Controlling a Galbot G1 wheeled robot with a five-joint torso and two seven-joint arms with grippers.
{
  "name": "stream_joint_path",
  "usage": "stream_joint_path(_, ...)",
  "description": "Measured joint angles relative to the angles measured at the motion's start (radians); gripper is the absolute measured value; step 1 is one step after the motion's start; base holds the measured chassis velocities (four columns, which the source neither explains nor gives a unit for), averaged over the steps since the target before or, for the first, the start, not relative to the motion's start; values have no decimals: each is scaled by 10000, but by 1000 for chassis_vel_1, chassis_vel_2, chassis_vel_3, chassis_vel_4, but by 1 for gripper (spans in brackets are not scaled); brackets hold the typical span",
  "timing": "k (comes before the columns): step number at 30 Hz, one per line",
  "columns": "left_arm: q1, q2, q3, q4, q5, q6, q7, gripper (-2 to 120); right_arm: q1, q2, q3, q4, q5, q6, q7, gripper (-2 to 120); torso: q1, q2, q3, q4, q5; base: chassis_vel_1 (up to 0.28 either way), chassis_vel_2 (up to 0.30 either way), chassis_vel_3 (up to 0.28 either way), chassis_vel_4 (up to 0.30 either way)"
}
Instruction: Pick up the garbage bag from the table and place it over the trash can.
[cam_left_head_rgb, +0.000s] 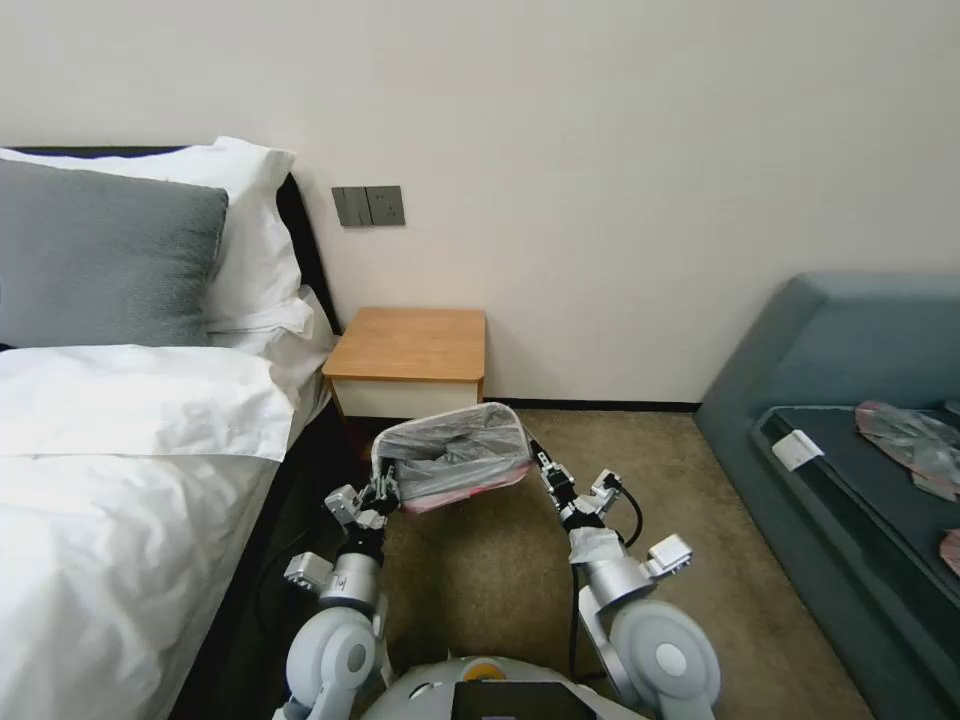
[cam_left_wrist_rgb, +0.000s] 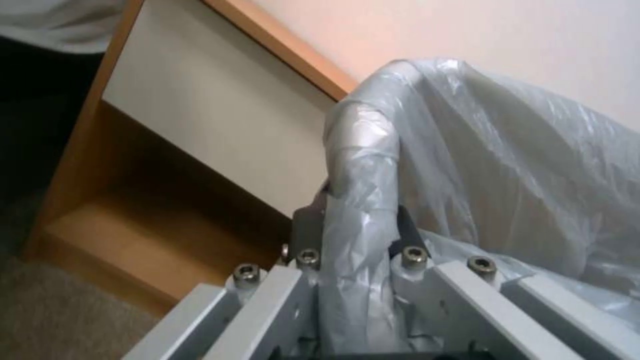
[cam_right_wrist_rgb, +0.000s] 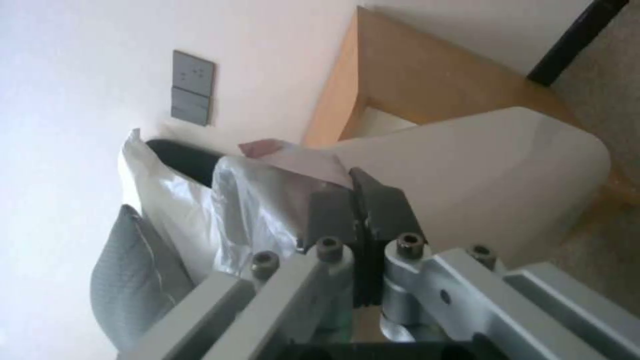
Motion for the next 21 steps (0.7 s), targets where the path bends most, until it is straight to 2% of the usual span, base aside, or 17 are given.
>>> stream_joint_path(8,-89,-11,15,-167,-496,186,-303,3,-356,-63,12,-89,-328,248,-393,0,0,0,0,0,0,0,0,0,0)
stream_joint_path(11,-62,-21,17,-266,-714,271,-354,3,-358,-118,84,-410,-546,457,-1086,0,0,0,0,-1,1,0,0,0,0)
stream_joint_path(21,127,15,44,-476,-1107,477,-334,3,334,-51,145,-1543,-842,826,-2365,0,0,0,0,0,1,0,0,0,0)
